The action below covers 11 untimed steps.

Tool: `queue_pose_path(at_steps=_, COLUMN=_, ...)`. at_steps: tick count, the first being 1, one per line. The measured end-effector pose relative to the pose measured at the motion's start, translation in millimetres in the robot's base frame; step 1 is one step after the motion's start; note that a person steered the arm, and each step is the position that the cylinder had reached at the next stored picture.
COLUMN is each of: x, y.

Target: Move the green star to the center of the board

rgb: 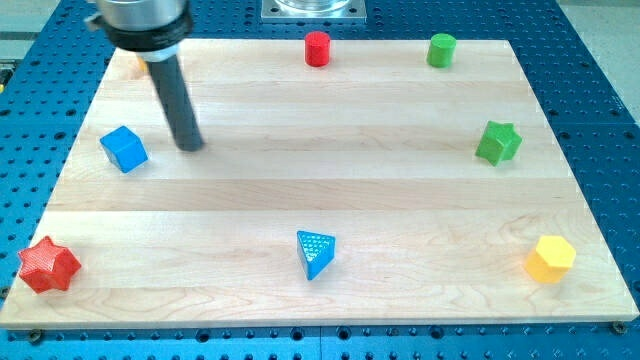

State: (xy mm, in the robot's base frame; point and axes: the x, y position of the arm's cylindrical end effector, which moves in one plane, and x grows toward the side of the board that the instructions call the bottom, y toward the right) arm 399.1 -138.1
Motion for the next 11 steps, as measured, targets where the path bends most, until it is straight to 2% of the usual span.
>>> queue_pose_path(at_steps=2, x=-44, y=187)
queue_pose_path(at_steps=3, x=-44, y=311)
queue_pose_path(at_steps=4, x=-35, y=407)
queue_pose_path(at_steps=5, x=-3, y=412)
queue_pose_path(at_steps=6, x=15, y=389)
queue_pose_path(at_steps=7, x=28, y=305)
queue_pose_path(at_steps=8, x=24, y=192)
queue_pose_path(at_steps=9, x=50, y=158)
queue_pose_path(at_steps=10, x=84, y=70)
queue_pose_path(at_steps=11, x=139, y=1)
